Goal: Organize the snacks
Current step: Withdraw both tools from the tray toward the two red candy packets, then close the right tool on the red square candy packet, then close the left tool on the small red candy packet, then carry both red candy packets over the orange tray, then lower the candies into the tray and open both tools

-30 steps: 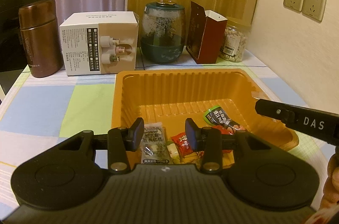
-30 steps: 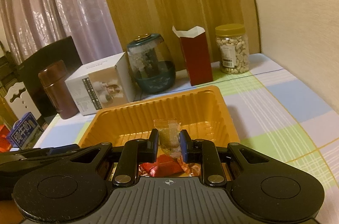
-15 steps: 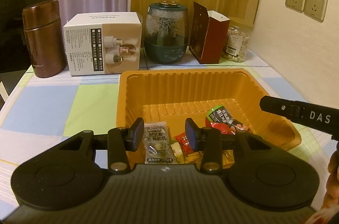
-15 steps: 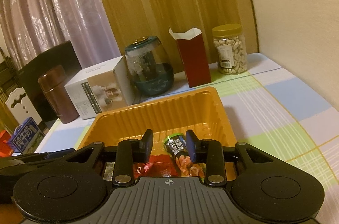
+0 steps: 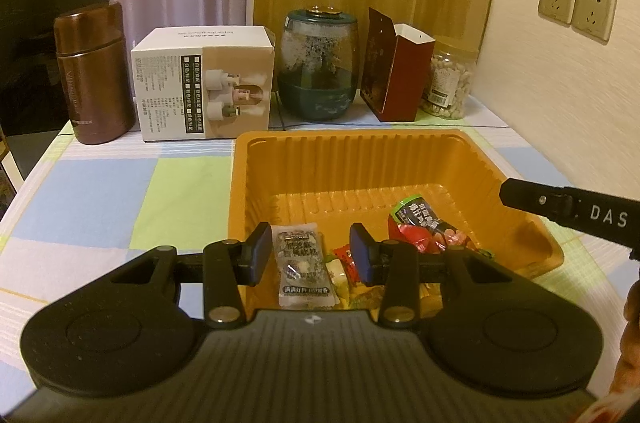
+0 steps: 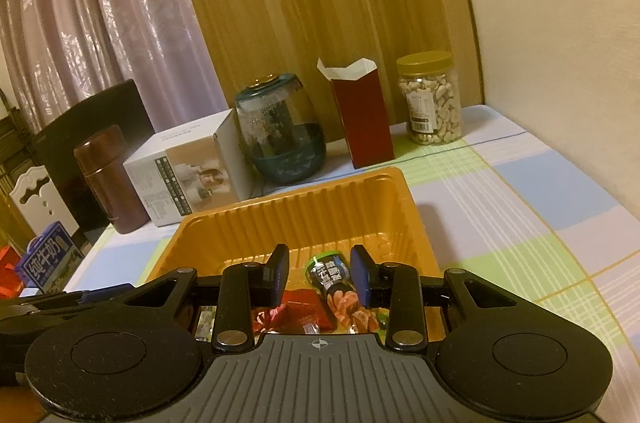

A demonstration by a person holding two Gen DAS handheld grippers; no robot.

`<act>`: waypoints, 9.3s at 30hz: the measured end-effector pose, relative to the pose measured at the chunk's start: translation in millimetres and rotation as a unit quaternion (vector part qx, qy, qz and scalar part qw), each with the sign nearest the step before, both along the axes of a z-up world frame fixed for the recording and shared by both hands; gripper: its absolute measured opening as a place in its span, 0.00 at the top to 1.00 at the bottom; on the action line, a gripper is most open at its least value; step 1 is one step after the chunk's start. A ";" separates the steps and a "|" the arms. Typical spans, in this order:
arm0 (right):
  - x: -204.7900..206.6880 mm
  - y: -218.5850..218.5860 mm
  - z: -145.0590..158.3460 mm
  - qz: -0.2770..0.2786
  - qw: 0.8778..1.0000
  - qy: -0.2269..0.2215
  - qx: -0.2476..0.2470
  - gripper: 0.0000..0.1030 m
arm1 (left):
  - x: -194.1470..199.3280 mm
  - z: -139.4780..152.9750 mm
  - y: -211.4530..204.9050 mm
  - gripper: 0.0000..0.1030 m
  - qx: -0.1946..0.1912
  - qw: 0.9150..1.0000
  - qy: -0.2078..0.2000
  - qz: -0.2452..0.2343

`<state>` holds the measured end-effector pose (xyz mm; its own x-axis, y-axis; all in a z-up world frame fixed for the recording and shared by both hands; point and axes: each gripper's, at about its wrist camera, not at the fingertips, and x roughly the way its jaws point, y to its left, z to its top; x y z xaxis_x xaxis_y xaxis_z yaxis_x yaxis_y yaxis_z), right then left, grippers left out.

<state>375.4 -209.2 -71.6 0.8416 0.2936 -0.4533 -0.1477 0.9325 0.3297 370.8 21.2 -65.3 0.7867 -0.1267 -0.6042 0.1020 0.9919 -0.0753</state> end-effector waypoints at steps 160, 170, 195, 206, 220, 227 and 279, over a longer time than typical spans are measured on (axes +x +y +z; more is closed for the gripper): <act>-134.9 -2.4 -30.9 0.013 0.994 0.087 -0.060 0.76 | -134.4 -28.6 -45.4 0.81 -0.003 0.996 0.035 -0.082; -132.4 2.7 -18.5 0.023 0.995 0.068 -0.062 0.76 | -130.7 -17.9 -36.9 0.81 -0.002 0.997 0.023 -0.077; -58.0 5.6 21.4 0.026 0.998 0.008 -0.049 0.76 | -60.6 18.8 -16.4 0.81 -0.012 0.998 -0.034 -0.045; -7.4 2.9 16.1 0.008 0.999 0.008 -0.030 0.76 | -15.3 16.2 -17.6 0.81 -0.006 0.998 -0.043 -0.041; 21.5 6.7 6.7 -0.004 1.000 0.013 -0.023 0.76 | 16.5 3.6 -14.8 0.81 -0.003 0.999 -0.027 -0.035; 31.6 11.5 2.3 -0.002 1.000 0.017 -0.025 0.76 | 29.3 -2.5 -11.4 0.81 -0.002 0.999 -0.019 -0.034; 48.2 19.4 -6.0 0.005 1.000 0.028 -0.013 0.76 | 52.8 -11.9 -11.0 0.59 0.001 0.999 -0.005 -0.037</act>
<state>423.5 -189.8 -77.6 0.8118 0.2894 -0.5072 -0.1393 0.9394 0.3132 423.6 10.2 -77.2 0.7808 -0.1837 -0.5972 0.1766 0.9817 -0.0712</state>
